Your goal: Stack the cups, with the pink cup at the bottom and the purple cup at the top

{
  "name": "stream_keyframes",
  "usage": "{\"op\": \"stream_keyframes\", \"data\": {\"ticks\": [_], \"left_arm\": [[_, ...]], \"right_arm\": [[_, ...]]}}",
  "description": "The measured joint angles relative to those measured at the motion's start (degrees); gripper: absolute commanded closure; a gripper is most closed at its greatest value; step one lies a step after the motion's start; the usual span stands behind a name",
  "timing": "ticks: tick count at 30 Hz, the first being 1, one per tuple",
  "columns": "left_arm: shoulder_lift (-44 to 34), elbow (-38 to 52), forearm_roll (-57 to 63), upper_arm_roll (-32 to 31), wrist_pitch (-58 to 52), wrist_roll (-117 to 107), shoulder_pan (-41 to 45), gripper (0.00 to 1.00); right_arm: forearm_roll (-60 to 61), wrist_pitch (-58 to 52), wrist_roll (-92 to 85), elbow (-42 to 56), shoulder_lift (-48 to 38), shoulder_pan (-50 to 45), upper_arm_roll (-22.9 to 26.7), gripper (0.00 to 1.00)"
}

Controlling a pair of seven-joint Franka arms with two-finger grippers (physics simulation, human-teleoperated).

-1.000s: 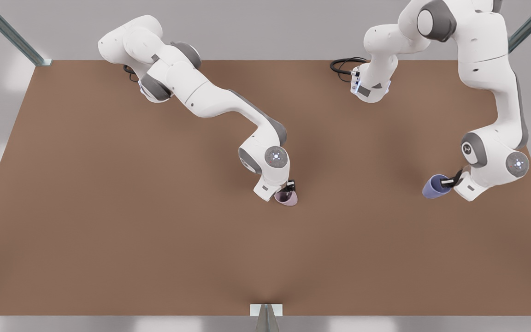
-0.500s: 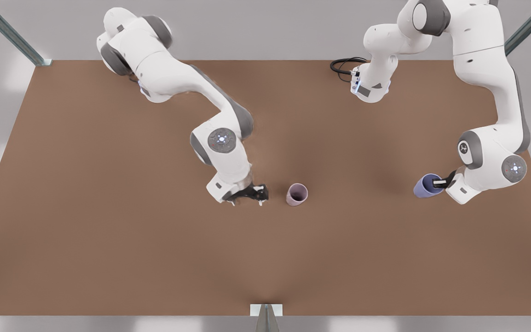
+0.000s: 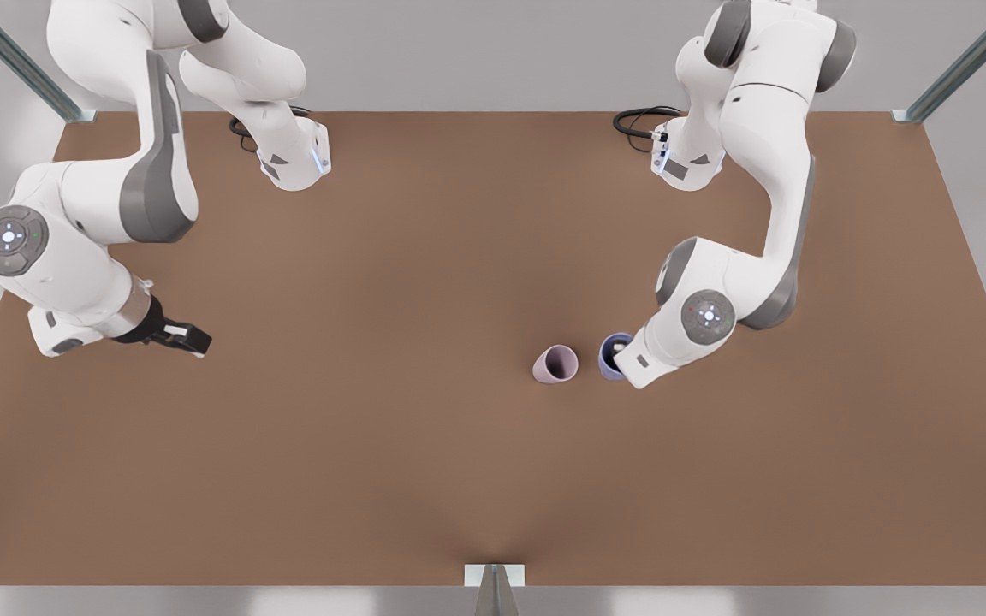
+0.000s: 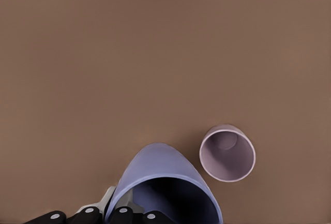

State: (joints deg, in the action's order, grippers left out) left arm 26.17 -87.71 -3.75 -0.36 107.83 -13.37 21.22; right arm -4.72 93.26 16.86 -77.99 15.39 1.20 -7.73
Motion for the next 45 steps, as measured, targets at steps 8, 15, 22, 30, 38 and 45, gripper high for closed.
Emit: {"op": "stream_keyframes", "data": {"ticks": [8,15,22,30,38,45], "left_arm": [[0.6,0.4,-4.2,-0.1,3.6,-10.8,1.7,0.79],[1.8,0.8,-5.8,-0.1,5.1,-19.2,4.8,0.79],[2.5,0.8,-6.3,-0.1,7.0,-25.1,5.3,0.79],[3.0,0.6,-6.3,-0.1,7.9,-29.4,6.4,0.79],[3.3,0.0,-6.2,-0.1,8.0,-32.3,8.2,0.79],[3.8,-1.1,-6.0,0.0,7.9,-33.7,9.4,0.79]], "right_arm": [[0.3,-0.8,-12.5,0.2,0.2,0.0,-0.2,0.00],[0.4,-0.9,-19.6,0.2,0.2,-0.1,-0.2,0.00],[0.4,-0.7,-24.3,0.2,0.2,-0.1,-0.2,0.00],[0.4,-0.7,-28.0,0.2,0.2,0.0,-0.2,0.00],[0.5,-0.7,-30.3,0.2,0.3,0.1,-0.2,0.00],[0.5,-0.6,-31.6,0.2,0.3,0.0,-0.1,0.00]]}}
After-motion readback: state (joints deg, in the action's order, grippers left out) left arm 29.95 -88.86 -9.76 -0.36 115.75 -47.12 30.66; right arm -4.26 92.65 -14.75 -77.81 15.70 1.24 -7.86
